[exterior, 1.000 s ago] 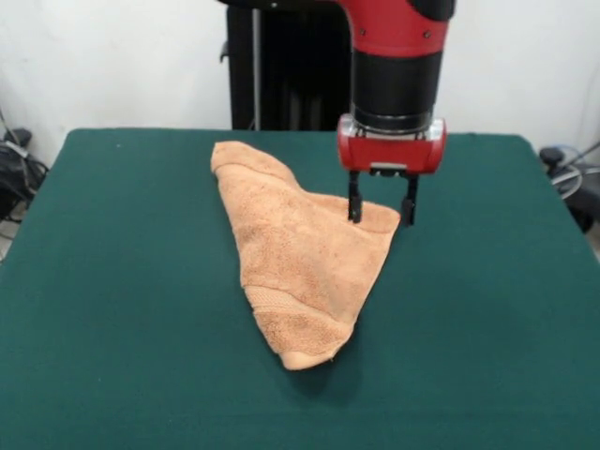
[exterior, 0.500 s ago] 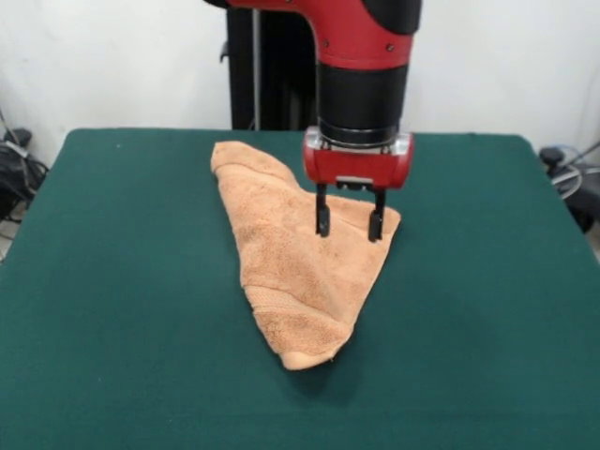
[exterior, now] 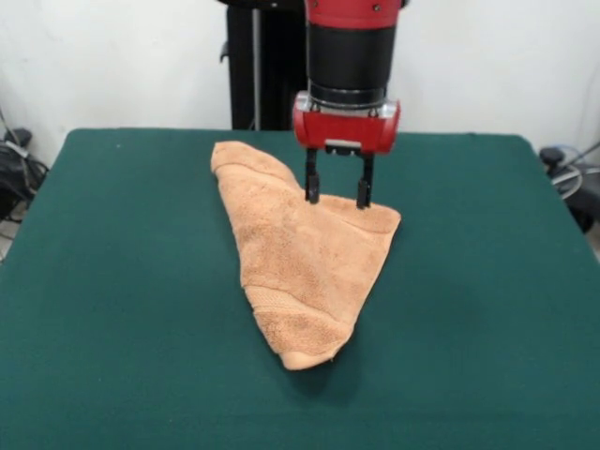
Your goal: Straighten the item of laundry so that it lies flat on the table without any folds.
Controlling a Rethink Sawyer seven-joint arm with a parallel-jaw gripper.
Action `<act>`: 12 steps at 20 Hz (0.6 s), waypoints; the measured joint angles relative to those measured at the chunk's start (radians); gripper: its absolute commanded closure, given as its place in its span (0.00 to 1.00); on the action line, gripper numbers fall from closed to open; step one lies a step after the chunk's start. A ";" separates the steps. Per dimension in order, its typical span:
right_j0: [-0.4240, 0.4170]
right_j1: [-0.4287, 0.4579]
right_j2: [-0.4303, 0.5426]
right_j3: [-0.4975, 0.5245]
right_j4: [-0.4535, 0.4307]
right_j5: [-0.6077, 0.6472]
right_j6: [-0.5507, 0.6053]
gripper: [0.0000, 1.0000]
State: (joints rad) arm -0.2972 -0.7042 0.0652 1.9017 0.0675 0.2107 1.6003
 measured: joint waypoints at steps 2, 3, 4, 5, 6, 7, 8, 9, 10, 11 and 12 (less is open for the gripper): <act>0.000 -0.006 0.000 0.013 0.000 -0.011 0.000 0.00; 0.000 -0.009 0.000 0.021 0.000 -0.018 0.000 0.00; 0.002 -0.012 0.000 0.036 0.000 -0.034 0.000 0.00; 0.003 -0.012 0.000 0.041 0.000 -0.042 0.000 0.00; 0.005 -0.012 0.000 0.044 0.000 -0.049 0.000 0.00; 0.008 -0.011 0.000 0.050 -0.001 -0.063 0.000 0.00; 0.010 -0.009 0.000 0.053 -0.002 -0.075 0.000 0.00; 0.013 -0.006 0.000 0.056 -0.004 -0.088 0.000 0.00; 0.018 0.000 0.000 0.060 -0.007 -0.111 0.000 0.00; 0.026 0.008 0.000 0.063 -0.013 -0.142 0.000 0.00; 0.029 0.012 0.000 0.063 -0.016 -0.157 0.000 0.00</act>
State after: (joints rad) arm -0.2681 -0.6919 0.0652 1.9650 0.0518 0.0537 1.6003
